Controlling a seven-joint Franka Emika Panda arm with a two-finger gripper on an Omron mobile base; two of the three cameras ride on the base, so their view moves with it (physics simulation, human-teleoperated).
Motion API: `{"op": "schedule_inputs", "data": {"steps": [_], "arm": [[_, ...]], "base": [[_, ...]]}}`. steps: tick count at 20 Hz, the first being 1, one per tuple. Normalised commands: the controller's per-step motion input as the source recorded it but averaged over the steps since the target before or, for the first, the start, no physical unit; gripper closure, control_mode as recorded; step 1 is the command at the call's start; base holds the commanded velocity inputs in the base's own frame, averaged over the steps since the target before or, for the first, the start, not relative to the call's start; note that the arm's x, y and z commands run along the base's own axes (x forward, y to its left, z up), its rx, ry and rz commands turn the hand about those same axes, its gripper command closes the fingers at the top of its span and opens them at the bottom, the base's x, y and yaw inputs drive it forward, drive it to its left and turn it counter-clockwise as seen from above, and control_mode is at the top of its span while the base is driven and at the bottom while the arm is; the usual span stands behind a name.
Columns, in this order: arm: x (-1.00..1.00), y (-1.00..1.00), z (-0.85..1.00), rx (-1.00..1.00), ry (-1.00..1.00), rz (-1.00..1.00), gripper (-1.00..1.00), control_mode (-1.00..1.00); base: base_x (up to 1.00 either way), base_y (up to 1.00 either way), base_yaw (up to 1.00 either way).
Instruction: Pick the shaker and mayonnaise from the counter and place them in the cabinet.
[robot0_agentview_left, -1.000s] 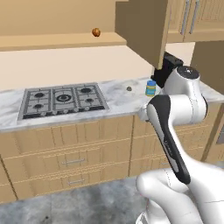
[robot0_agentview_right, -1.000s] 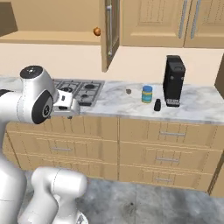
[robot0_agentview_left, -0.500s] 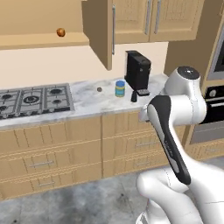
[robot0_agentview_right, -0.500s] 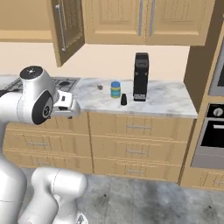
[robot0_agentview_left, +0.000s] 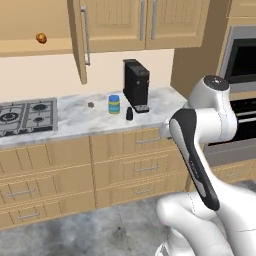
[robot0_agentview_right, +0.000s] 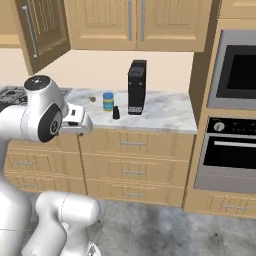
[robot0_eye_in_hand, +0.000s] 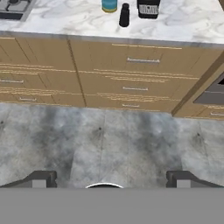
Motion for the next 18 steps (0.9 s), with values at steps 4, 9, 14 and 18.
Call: {"op": "schedule_inputs", "data": {"steps": [4, 9, 14, 18], "arm": [[0.0, 0.0, 0.0, 0.0, 0.0, 0.0, -1.0, 1.0], [0.0, 0.0, 0.0, 0.0, 0.0, 0.0, -1.0, 1.0], [0.0, 0.0, 0.0, 0.0, 0.0, 0.0, -1.0, 1.0], [0.0, 0.0, 0.0, 0.0, 0.0, 0.0, -1.0, 1.0]], "base": [[0.48, -0.2, 0.03], [0.66, -0.05, 0.04], [0.62, -0.27, 0.01], [0.47, -0.46, 0.0]]}}
